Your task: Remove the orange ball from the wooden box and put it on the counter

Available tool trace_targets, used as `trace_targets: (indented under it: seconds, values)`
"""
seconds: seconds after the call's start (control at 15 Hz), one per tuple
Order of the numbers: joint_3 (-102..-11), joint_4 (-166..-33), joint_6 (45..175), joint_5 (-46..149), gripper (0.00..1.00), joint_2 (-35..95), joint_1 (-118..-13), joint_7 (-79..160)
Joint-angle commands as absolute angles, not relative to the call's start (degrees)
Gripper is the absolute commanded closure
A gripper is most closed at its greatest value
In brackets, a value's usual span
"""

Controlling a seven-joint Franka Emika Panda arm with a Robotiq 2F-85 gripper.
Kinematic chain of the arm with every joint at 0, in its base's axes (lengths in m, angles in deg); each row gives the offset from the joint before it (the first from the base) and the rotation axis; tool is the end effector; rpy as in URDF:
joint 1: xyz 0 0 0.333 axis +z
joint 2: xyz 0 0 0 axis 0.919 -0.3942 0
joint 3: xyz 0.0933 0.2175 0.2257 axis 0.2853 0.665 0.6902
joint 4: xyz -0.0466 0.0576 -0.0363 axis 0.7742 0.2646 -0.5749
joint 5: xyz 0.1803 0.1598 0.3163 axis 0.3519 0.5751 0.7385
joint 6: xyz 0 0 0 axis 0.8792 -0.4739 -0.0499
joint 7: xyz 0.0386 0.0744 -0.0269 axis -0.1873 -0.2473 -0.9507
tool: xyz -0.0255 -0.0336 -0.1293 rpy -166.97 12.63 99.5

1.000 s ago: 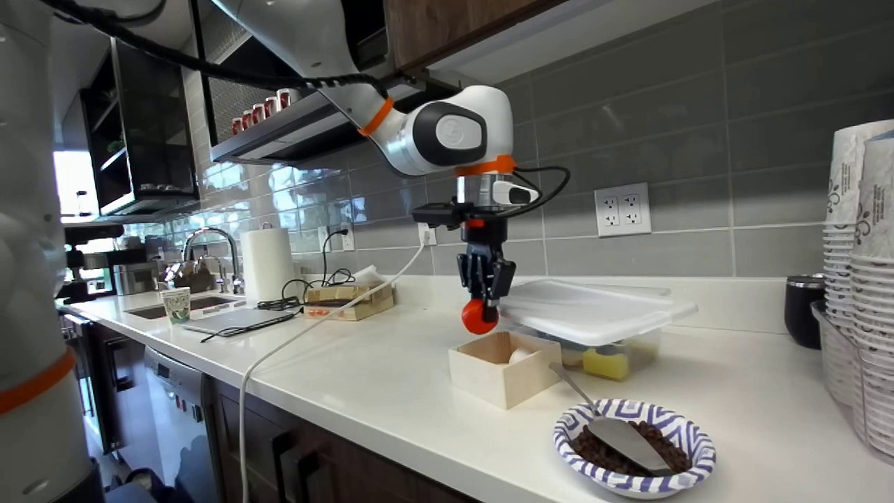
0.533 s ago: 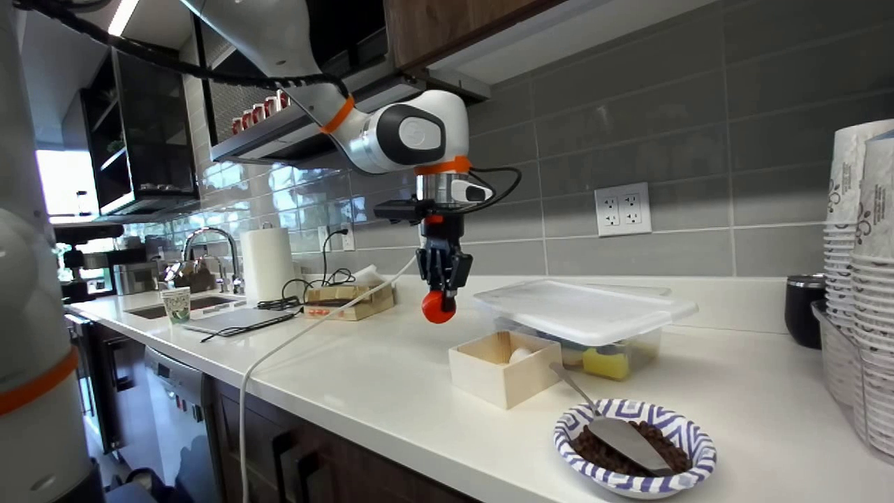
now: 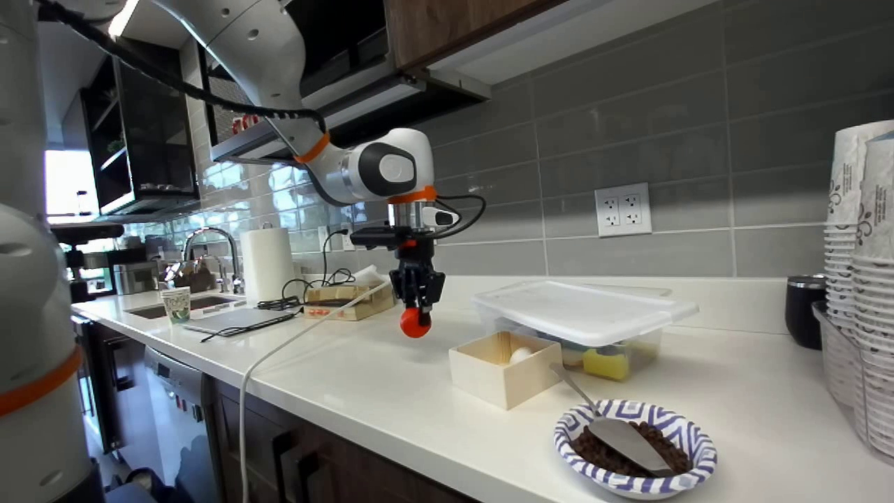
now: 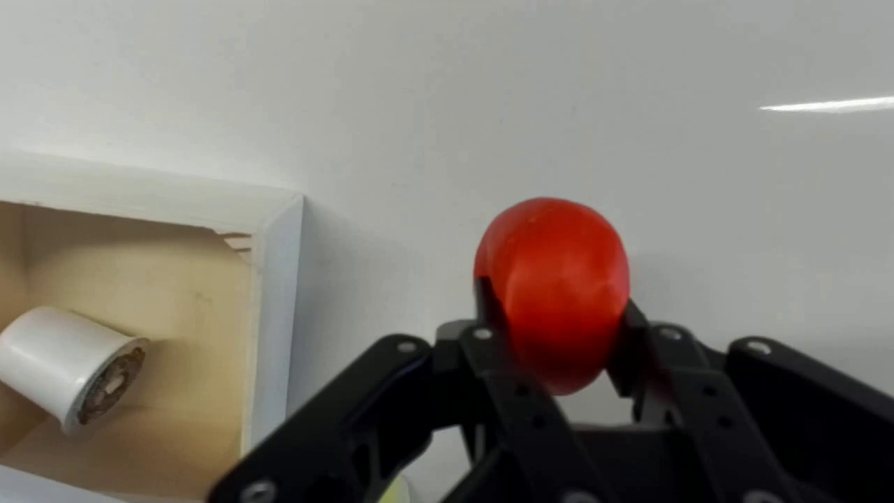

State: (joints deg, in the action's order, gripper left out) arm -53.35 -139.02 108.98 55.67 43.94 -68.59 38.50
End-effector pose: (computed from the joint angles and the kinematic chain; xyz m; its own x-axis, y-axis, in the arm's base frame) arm 0.5169 -0.0221 0.3053 0.9942 -0.1060 -0.0184 -0.1063 -0.9942 -0.0160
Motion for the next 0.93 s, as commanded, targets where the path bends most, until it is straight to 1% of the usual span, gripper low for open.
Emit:
trace_targets:
  seconds: [0.0,0.2,0.27,0.33,0.4,0.6,0.67,0.73,0.87]
  values:
    - [-52.9,-139.9,116.2,49.8,0.89,40.7,-67.0,43.3]
    - [-53.3,-140.1,119.6,47.3,0.89,38.0,-66.3,45.2]
    - [-53.5,-140.1,120.3,46.9,0.39,37.6,-66.1,45.5]
    - [-53.7,-140.2,121.0,46.3,0.38,37.2,-66.0,46.0]
    - [-53.8,-140.3,121.0,46.3,0.33,37.2,-66.0,45.9]
    - [-53.8,-140.9,121.4,47.1,0.09,38.1,-66.1,45.1]
    - [-53.8,-141.0,121.0,47.2,0.02,38.4,-66.1,44.9]
    - [-53.7,-141.0,120.6,47.3,0.00,38.6,-66.2,44.5]
    - [-53.8,-141.0,120.7,47.1,0.00,38.6,-66.2,44.6]
